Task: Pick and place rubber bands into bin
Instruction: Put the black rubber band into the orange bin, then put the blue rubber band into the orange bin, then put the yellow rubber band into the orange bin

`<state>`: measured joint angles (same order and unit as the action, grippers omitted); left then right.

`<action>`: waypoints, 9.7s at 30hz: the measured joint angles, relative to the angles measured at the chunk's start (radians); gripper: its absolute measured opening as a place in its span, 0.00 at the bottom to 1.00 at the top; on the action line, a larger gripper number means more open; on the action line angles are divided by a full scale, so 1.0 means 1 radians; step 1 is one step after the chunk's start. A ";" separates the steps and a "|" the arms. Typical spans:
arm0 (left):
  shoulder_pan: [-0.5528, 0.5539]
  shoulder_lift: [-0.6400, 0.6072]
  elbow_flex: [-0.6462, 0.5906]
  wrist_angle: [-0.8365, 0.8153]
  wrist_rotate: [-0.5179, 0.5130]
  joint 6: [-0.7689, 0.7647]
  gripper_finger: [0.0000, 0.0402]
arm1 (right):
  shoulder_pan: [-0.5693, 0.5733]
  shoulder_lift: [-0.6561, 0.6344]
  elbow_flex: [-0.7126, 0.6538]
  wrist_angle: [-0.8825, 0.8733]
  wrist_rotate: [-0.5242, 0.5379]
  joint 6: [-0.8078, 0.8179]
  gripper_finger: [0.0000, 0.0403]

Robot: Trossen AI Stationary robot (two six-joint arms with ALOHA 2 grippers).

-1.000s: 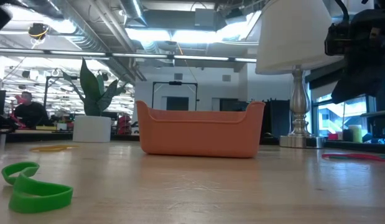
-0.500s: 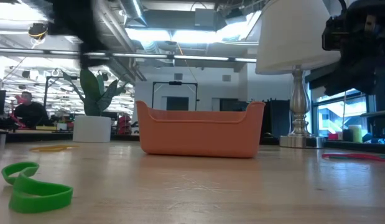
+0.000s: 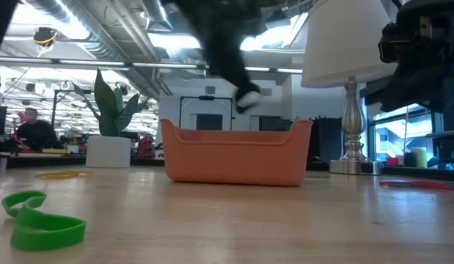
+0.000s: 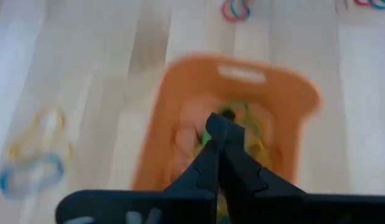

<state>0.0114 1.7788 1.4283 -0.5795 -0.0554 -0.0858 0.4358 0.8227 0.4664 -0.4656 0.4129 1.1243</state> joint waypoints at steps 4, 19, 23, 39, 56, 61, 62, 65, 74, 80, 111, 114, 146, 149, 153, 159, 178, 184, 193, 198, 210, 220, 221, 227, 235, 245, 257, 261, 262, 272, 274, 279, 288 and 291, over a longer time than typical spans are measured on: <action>0.037 0.167 0.160 -0.023 0.026 0.058 0.01 | 0.000 0.000 0.000 0.006 0.000 0.002 0.20; 0.042 0.365 0.272 -0.015 0.038 -0.058 0.17 | 0.000 0.000 0.000 -0.002 -0.002 0.023 0.20; 0.043 0.362 0.273 -0.014 0.034 -0.058 0.26 | 0.000 0.000 0.000 -0.023 -0.002 0.022 0.20; 0.043 0.232 0.274 -0.160 0.046 -0.127 0.32 | 0.000 0.000 0.000 -0.044 -0.002 -0.011 0.20; -0.092 0.147 0.213 -0.502 -0.105 -0.366 0.09 | 0.000 0.001 0.000 -0.040 0.000 -0.090 0.20; -0.148 0.130 0.121 -0.536 -0.046 -0.381 0.01 | 0.000 0.001 0.000 -0.013 0.063 -0.111 0.20; -0.155 0.115 0.091 -0.531 -0.050 -0.383 0.01 | 0.000 0.001 0.000 0.010 0.069 -0.133 0.20; -0.173 0.033 -0.024 -0.438 -0.056 -0.396 0.00 | -0.007 0.003 0.000 0.115 0.076 -0.206 0.19; -0.202 -0.397 -0.506 -0.133 -0.085 -0.452 0.00 | -0.111 0.168 0.133 0.350 0.128 -0.435 0.02; -0.200 -0.653 -0.644 -0.071 -0.154 -0.384 0.01 | -0.243 0.408 0.432 0.287 0.112 -0.599 0.01; -0.041 -1.121 -0.916 0.022 -0.031 -0.031 0.00 | -0.771 1.565 1.673 -0.465 -0.300 -0.554 0.21; -0.027 -1.127 -0.916 0.024 -0.031 -0.023 0.01 | -0.779 1.588 1.672 -0.466 -0.351 -0.530 0.29; 0.136 -1.138 -0.916 0.042 0.056 0.110 0.00 | -0.753 1.671 1.685 -0.624 -0.367 -0.569 0.01; 0.136 -1.138 -0.916 0.043 0.057 0.110 0.00 | -0.745 1.634 1.703 -0.641 -0.382 -0.579 0.01; 0.136 -1.138 -0.915 0.044 0.057 0.109 0.01 | -0.743 1.528 1.734 -0.625 -0.362 -0.581 0.00; 0.136 -1.138 -0.916 0.045 0.057 0.108 0.01 | -0.737 1.425 1.729 -0.631 -0.303 -0.583 0.00; 0.133 -1.138 -0.915 0.049 0.057 0.072 0.01 | -0.446 1.275 1.698 -0.729 -0.275 -0.603 0.00; 0.133 -1.138 -0.915 0.049 0.056 0.072 0.00 | -0.404 1.276 1.546 -0.614 -0.271 -0.541 0.00; 0.133 -1.138 -0.915 0.049 0.056 0.073 0.01 | -0.404 1.276 1.237 -0.341 -0.316 -0.420 0.00; 0.133 -1.138 -0.915 0.049 0.056 0.073 0.00 | -0.404 1.277 1.171 -0.332 -0.328 -0.343 0.04; 0.133 -1.138 -0.915 0.049 0.056 0.091 0.01 | -0.404 1.277 1.275 -0.387 -0.344 -0.384 0.31; 0.133 -1.138 -0.915 0.049 0.049 0.100 0.01 | -0.412 1.271 1.402 -0.520 -0.313 -0.480 0.37; 0.133 -1.138 -0.915 0.049 0.042 0.100 0.01 | -0.407 1.260 1.397 -0.540 -0.297 -0.494 0.36; 0.132 -1.138 -0.915 0.046 0.006 0.093 0.01 | -0.371 1.077 1.223 -0.530 -0.253 -0.485 0.28; 0.103 -1.106 -0.864 0.001 -0.046 0.053 0.01 | -0.321 0.644 0.719 -0.292 -0.123 -0.294 0.17; -0.044 -0.809 -0.598 -0.295 -0.266 -0.180 0.01 | -0.229 0.185 0.247 -0.192 -0.084 -0.186 0.06; -0.077 -0.563 -0.533 -0.431 -0.257 -0.804 0.04 | -0.208 -0.168 -0.051 -0.074 -0.118 -0.220 0.04; -0.079 -0.511 -0.537 -0.443 -0.201 -0.942 0.13 | -0.208 -0.227 -0.080 -0.076 -0.120 -0.297 0.03; -0.084 -0.497 -0.537 -0.443 -0.193 -0.964 0.17 | -0.208 -0.236 -0.081 -0.085 -0.122 -0.314 0.02; -0.156 -0.344 -0.538 -0.442 -0.198 -1.268 0.50 | -0.207 -0.263 -0.081 -0.084 -0.187 -0.399 0.03; -0.167 -0.313 -0.538 -0.442 -0.205 -1.313 0.53 | -0.207 -0.262 -0.081 -0.086 -0.201 -0.405 0.04; -0.184 -0.239 -0.538 -0.441 -0.152 -1.389 0.55 | -0.207 -0.262 -0.081 -0.086 -0.202 -0.429 0.03; -0.195 -0.136 -0.539 -0.354 -0.084 -1.396 0.55 | -0.207 -0.262 -0.081 -0.086 -0.204 -0.430 0.02; -0.196 -0.102 -0.539 -0.340 -0.085 -1.396 0.55 | -0.207 -0.262 -0.081 -0.085 -0.204 -0.430 0.03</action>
<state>-0.1844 1.6770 0.8894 -0.9190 -0.1399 -1.4817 0.2287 0.5602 0.3851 -0.5510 0.2092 0.6945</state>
